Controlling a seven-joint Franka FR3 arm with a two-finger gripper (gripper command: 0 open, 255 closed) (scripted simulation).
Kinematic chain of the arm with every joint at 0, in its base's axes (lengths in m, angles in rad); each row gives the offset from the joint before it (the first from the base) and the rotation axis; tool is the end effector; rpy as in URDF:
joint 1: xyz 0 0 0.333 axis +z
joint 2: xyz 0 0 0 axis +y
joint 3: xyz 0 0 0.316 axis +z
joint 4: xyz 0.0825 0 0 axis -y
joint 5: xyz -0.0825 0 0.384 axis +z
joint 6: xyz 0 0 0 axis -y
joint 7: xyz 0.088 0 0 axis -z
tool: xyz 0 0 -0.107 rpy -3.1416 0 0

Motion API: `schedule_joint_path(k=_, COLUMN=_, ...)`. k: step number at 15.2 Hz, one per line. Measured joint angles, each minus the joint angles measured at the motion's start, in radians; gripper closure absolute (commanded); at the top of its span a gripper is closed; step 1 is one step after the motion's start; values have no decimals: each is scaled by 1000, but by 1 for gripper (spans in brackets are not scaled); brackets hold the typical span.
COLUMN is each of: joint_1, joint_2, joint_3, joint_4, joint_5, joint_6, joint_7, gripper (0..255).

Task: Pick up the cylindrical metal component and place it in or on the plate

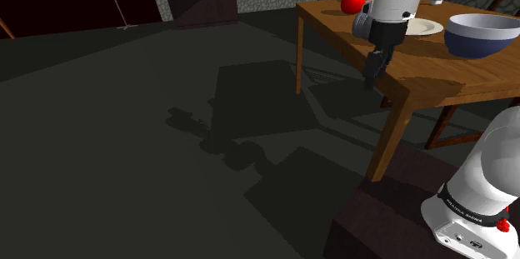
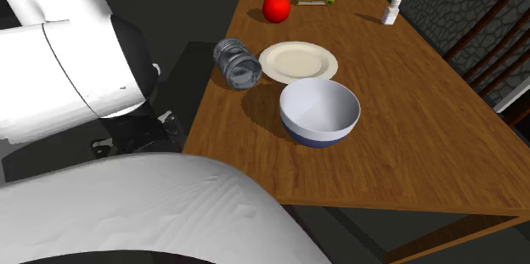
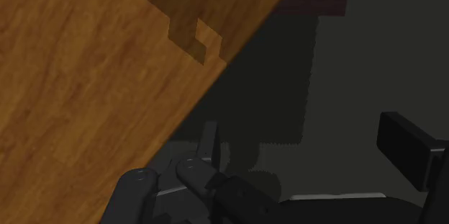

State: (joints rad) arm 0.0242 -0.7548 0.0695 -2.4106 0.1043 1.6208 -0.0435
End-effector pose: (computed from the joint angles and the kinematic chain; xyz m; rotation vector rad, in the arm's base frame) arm 0.3152 0.0451 0.5587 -3.0805 -0.1702 0.0569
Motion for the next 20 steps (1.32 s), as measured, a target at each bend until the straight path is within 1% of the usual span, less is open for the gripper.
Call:
schedule_joint_path(k=1, joint_1=0, joint_2=0, joint_3=0, joint_4=0, joint_5=0, joint_6=0, joint_7=0, gripper=0)
schedule_joint_path(k=2, joint_1=-6, joint_2=-13, joint_3=-7, joint_4=-14, joint_5=-5, joint_6=25, joint_7=-5, gripper=0)
schedule_joint_path(k=4, joint_1=-26, joint_2=-59, joint_3=-34, joint_4=-48, joint_5=-7, joint_6=101, joint_7=-24, gripper=0)
schedule_joint_path(k=6, joint_1=-54, joint_2=-117, joint_3=-54, joint_4=-100, joint_5=22, joint_6=203, joint_7=-44, gripper=0)
schedule_joint_path(k=8, joint_1=-99, joint_2=-178, joint_3=-76, joint_4=-157, joint_5=81, joint_6=311, joint_7=-80, gripper=0)
schedule_joint_path(k=9, joint_1=-131, joint_2=-212, joint_3=-88, joint_4=-187, joint_5=62, joint_6=360, joint_7=-106, gripper=0)
schedule_joint_path(k=10, joint_1=-156, joint_2=-216, joint_3=-100, joint_4=-191, joint_5=30, joint_6=412, joint_7=-128, gripper=0)
schedule_joint_path(k=12, joint_1=-188, joint_2=-253, joint_3=-136, joint_4=-243, joint_5=7, joint_6=534, joint_7=-165, gripper=0)
schedule_joint_path(k=15, joint_1=-216, joint_2=-324, joint_3=-203, joint_4=-336, joint_5=9, joint_6=719, joint_7=-216, gripper=0)
schedule_joint_path(k=18, joint_1=-225, joint_2=-367, joint_3=-290, joint_4=-406, joint_5=24, joint_6=910, joint_7=-277, gripper=0)
schedule_joint_path(k=19, joint_1=-217, joint_2=-358, joint_3=-322, joint_4=-417, joint_5=33, joint_6=984, joint_7=-300, gripper=0)
schedule_joint_path(k=20, joint_1=-213, joint_2=-374, joint_3=-359, joint_4=-443, joint_5=40, joint_6=1053, joint_7=-327, gripper=0)
